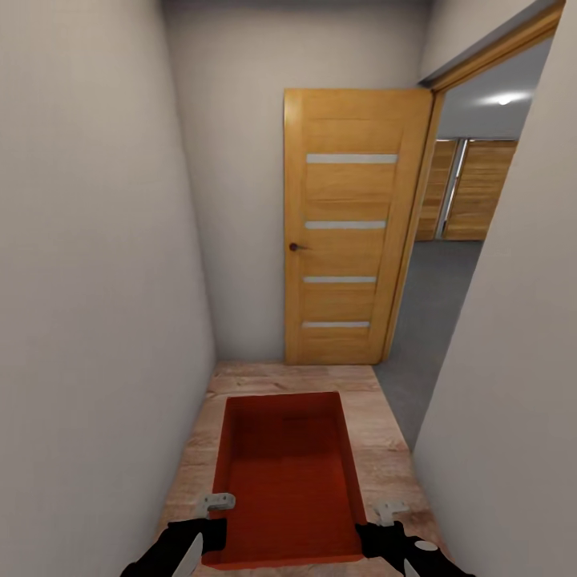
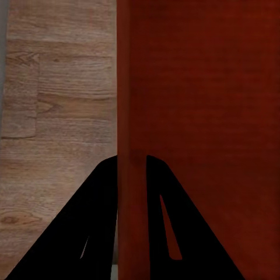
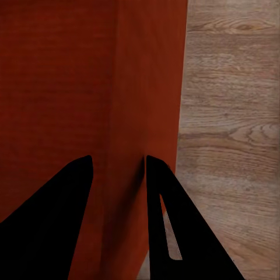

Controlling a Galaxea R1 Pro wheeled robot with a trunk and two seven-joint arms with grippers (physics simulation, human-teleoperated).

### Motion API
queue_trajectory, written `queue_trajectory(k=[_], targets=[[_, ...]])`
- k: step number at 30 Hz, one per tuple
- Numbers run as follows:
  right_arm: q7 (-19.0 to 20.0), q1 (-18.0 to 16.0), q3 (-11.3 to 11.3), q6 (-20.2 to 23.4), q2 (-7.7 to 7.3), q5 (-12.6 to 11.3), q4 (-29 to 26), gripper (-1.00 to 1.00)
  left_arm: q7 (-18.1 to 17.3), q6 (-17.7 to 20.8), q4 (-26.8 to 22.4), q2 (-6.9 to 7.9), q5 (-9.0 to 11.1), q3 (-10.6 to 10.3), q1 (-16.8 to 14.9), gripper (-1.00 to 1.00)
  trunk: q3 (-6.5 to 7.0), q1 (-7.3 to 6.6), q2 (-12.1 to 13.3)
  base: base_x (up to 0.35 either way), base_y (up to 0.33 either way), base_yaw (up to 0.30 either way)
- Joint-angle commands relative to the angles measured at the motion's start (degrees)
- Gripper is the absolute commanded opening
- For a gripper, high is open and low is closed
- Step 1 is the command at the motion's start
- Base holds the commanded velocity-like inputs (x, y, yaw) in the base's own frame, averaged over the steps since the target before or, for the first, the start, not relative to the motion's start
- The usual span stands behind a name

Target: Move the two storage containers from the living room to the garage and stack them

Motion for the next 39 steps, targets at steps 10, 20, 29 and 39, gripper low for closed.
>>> queue_trajectory(k=[10,20,29,39], targets=[[0.45,0.03,2.29,-0.25,1.22,-0.28,0.18,-1.00,1.56,0.47,-0.40,0.00,-1.58,0.57,-0.08,-1.00,-0.11,0.06,-0.10,0.324,0.000,0.000],[0.45,0.08,2.22,-0.25,1.20,-0.11,0.18,-1.00,1.54,0.47,-0.40,0.00,-1.58,0.57,-0.08,-1.00,-0.11,0.06,-0.10,0.324,0.000,0.000],[0.45,0.04,2.23,-0.25,1.20,-0.11,0.18,-1.00,1.54,0.47,-0.40,0.00,-1.58,0.57,-0.08,-1.00,-0.11,0.06,-0.10,0.324,0.000,0.000],[0.45,0.04,2.27,-0.25,1.16,-0.11,0.18,-1.00,1.54,0.47,-0.40,0.00,-1.58,0.57,-0.08,-1.00,-0.11,0.06,-0.10,0.324,0.000,0.000]])
